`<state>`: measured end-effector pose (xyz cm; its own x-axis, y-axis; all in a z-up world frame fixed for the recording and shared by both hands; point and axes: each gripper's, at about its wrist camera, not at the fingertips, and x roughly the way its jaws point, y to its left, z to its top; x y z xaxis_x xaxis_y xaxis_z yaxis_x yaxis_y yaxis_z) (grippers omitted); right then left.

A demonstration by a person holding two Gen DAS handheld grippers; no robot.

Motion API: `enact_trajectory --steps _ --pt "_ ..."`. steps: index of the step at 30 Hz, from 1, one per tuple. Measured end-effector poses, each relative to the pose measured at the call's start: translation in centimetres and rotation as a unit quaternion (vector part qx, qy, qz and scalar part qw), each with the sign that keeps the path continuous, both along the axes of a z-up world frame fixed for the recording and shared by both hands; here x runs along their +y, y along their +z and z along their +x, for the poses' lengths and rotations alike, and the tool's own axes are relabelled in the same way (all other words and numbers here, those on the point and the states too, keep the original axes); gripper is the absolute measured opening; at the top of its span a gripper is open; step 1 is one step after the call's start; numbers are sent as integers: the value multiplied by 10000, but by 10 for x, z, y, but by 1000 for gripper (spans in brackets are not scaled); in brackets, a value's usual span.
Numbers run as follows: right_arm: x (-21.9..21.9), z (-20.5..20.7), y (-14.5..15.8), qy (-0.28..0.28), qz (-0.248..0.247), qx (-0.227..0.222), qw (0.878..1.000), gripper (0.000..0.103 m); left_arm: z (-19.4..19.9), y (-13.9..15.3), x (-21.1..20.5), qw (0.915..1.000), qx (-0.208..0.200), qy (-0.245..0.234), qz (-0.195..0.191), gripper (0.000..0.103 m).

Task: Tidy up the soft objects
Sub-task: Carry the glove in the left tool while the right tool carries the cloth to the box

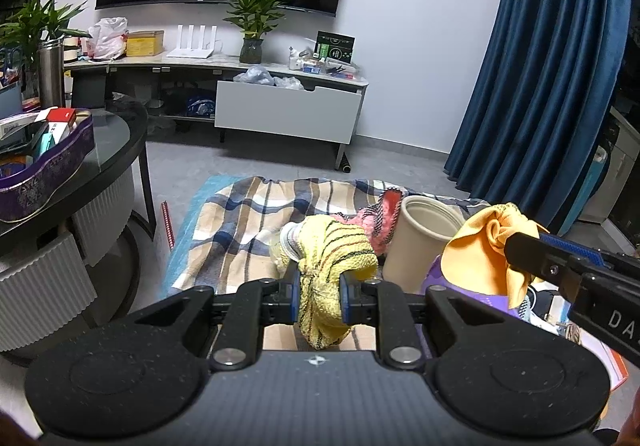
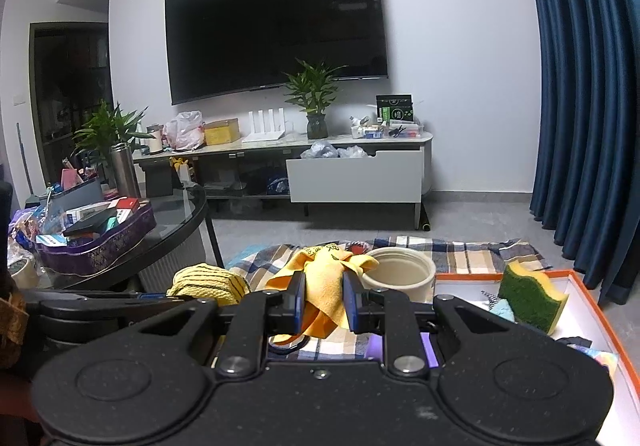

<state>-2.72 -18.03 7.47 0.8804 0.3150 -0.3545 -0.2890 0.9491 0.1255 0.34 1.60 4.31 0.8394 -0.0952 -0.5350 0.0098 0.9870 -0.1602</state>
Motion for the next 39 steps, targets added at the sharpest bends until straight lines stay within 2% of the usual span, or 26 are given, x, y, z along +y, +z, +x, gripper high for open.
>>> enact_trajectory --steps 39 --pt "-33 -8 5 -489 183 -74 9986 25 0 6 -38 9987 -87 -512 -7 21"
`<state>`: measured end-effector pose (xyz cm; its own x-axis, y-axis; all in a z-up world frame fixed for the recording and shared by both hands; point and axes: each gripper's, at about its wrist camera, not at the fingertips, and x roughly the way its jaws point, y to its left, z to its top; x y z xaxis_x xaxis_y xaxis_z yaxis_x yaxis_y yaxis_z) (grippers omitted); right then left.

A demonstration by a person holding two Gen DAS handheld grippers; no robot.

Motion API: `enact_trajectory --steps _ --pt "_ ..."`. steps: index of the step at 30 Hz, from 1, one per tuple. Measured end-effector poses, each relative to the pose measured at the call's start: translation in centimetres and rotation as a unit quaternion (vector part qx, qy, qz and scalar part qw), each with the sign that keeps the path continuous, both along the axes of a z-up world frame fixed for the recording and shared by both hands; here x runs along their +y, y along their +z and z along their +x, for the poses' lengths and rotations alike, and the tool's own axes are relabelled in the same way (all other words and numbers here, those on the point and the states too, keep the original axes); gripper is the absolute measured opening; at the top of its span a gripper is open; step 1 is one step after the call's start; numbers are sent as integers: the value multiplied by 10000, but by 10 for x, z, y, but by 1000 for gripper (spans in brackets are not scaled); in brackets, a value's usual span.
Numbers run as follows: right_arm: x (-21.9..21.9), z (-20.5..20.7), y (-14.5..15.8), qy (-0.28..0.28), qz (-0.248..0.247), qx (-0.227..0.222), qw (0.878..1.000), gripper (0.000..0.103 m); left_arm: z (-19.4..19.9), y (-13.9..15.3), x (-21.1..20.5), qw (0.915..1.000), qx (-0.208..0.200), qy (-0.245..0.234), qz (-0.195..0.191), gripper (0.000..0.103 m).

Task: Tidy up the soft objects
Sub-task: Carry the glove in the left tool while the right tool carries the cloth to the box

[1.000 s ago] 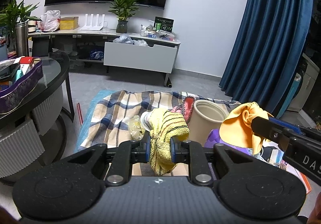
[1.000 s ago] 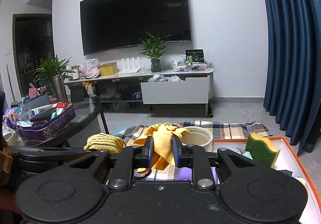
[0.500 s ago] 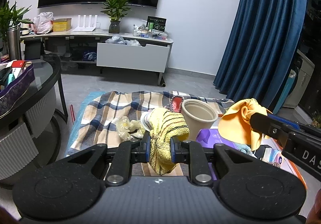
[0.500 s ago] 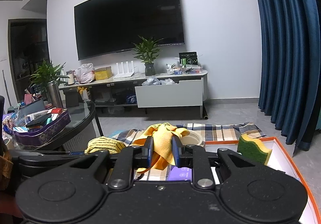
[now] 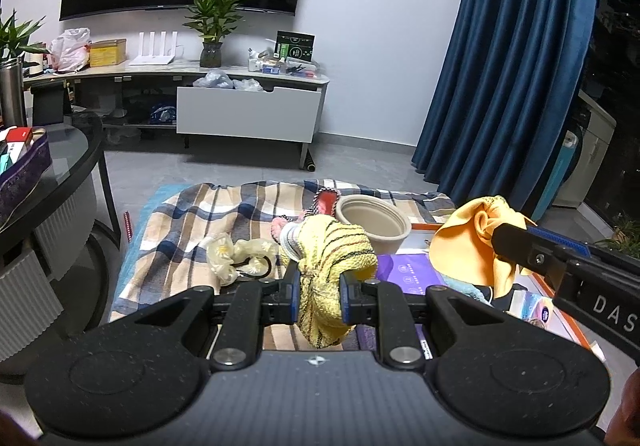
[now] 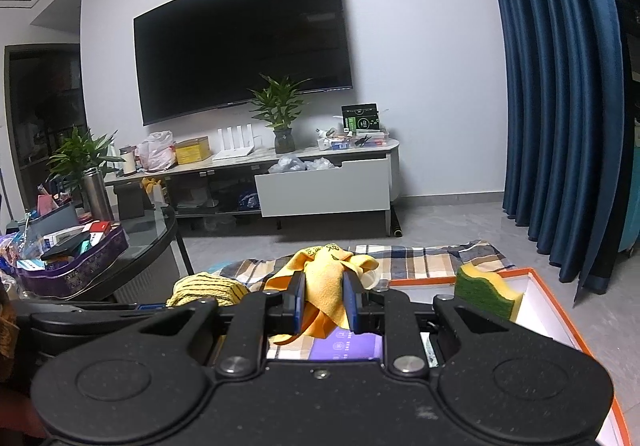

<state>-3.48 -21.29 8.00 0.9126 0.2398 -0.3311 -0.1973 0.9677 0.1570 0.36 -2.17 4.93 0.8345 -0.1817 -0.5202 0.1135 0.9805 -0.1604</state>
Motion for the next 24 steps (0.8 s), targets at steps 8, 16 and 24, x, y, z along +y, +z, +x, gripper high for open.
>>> enact_trajectory --steps 8,16,24 --pt "-8 0 -1 -101 33 10 9999 25 2 0 -6 10000 -2 -84 11 21" --pt "-13 -1 0 -222 61 -10 9997 25 6 1 -12 9998 -16 -193 26 21" --pt "-25 0 -1 -388 79 -9 9992 26 9 0 -23 9995 -43 -322 65 21"
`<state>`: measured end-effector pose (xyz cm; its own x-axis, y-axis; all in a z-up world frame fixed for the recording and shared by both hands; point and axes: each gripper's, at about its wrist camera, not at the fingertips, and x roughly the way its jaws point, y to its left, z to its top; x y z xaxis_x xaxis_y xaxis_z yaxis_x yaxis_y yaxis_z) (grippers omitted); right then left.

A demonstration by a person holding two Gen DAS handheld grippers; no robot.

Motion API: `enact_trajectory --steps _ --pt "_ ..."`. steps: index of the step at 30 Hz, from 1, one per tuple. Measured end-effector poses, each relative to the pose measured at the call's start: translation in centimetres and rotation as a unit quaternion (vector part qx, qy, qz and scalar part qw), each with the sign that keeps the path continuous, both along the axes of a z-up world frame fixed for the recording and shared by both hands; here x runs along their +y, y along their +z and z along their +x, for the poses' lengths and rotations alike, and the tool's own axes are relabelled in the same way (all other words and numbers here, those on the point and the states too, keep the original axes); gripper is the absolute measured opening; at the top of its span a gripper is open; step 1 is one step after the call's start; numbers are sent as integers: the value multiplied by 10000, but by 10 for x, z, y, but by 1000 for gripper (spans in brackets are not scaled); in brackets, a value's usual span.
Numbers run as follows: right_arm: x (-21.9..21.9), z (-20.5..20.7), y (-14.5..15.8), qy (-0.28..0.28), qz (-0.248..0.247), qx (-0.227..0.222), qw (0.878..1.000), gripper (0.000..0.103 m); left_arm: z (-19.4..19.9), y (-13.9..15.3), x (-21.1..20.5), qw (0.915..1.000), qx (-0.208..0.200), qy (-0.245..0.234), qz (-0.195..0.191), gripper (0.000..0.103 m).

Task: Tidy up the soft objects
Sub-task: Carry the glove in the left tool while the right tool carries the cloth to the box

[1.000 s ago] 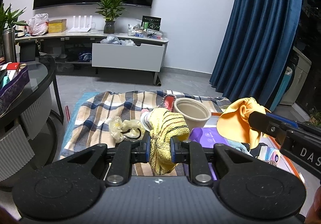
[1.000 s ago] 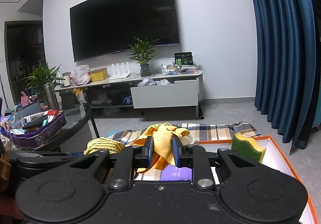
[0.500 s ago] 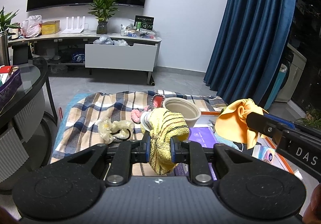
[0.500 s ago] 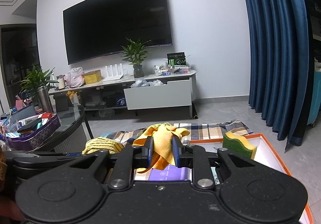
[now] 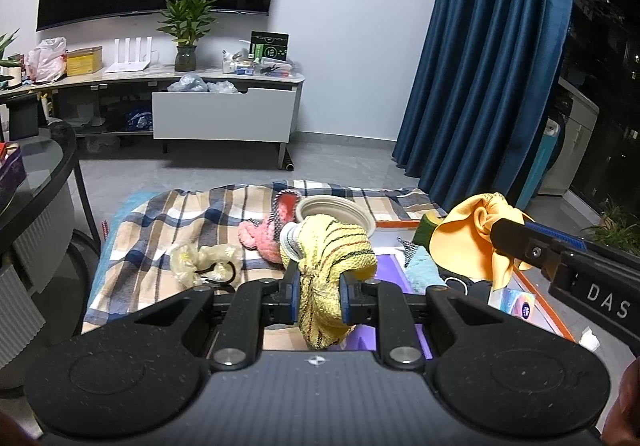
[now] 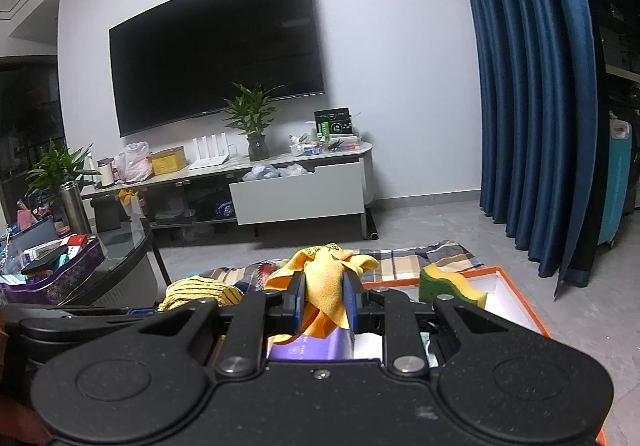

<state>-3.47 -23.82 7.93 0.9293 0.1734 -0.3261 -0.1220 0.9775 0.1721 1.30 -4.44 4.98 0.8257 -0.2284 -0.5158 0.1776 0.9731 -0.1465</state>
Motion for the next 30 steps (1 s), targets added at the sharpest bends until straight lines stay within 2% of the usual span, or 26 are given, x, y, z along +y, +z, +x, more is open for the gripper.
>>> enact_trajectory --steps 13,30 --pt "-19 0 -4 -287 18 13 9996 26 3 -2 -21 9996 4 -273 50 21" --pt "-63 -5 -12 -844 72 73 9964 26 13 -8 -64 9961 47 -879 100 21"
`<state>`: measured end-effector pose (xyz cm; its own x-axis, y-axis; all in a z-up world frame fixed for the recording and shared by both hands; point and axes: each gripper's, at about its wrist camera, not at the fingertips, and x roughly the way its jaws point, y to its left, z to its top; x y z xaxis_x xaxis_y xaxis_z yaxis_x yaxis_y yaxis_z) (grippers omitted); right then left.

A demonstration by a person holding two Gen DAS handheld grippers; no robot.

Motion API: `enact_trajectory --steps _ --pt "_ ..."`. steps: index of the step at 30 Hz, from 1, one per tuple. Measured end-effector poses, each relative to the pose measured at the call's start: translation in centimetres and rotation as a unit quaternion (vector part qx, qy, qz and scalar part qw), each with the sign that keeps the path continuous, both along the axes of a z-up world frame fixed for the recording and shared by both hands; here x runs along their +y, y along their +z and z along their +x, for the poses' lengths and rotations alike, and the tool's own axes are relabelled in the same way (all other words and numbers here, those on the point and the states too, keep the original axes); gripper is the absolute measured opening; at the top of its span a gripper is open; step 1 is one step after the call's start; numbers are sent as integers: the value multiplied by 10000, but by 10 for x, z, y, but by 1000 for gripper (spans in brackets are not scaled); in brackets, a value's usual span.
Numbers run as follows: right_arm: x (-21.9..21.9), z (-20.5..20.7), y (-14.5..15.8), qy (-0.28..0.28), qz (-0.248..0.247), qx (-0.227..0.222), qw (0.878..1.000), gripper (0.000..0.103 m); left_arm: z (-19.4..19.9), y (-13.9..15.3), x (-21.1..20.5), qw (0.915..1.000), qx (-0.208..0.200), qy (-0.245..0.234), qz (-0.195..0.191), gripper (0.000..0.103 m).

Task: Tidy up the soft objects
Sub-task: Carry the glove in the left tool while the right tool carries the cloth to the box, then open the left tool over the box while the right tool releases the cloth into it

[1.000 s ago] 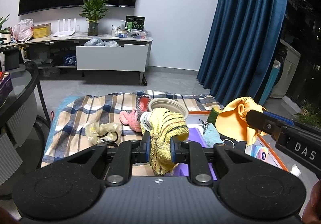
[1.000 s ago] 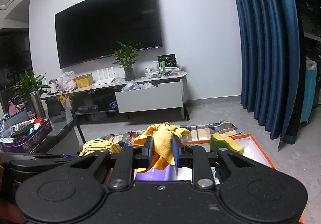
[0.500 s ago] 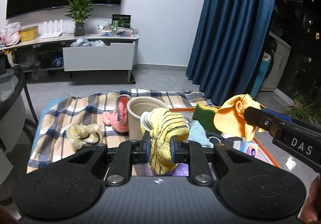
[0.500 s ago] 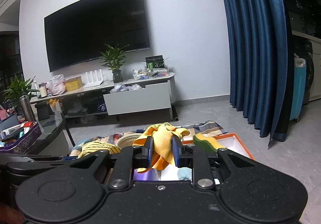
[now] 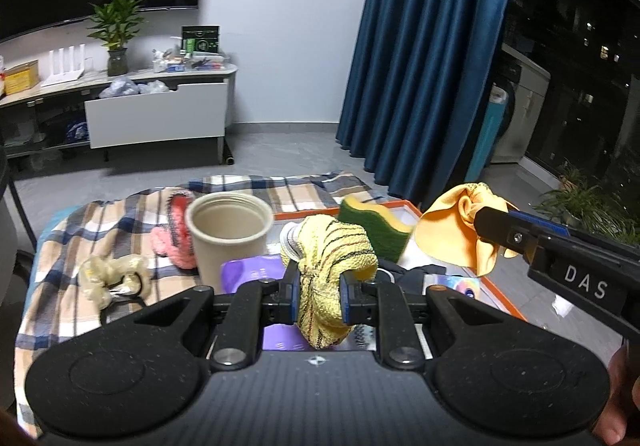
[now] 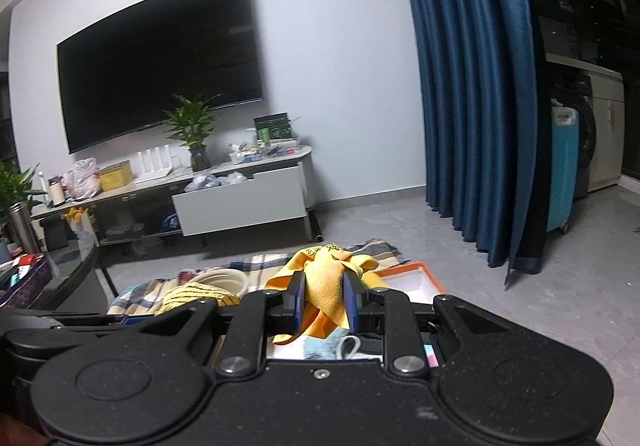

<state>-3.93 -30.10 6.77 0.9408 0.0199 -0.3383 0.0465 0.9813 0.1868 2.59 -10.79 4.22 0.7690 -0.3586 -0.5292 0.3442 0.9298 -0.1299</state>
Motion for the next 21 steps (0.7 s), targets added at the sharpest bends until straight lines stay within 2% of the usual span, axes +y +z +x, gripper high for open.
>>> enact_trajectory --steps 10,21 --pt "-38 -1 -5 -481 106 25 9988 26 8 -5 -29 9995 53 -321 60 21" --pt "-60 8 -17 -655 109 147 9977 26 20 -14 -64 9977 150 -659 108 21"
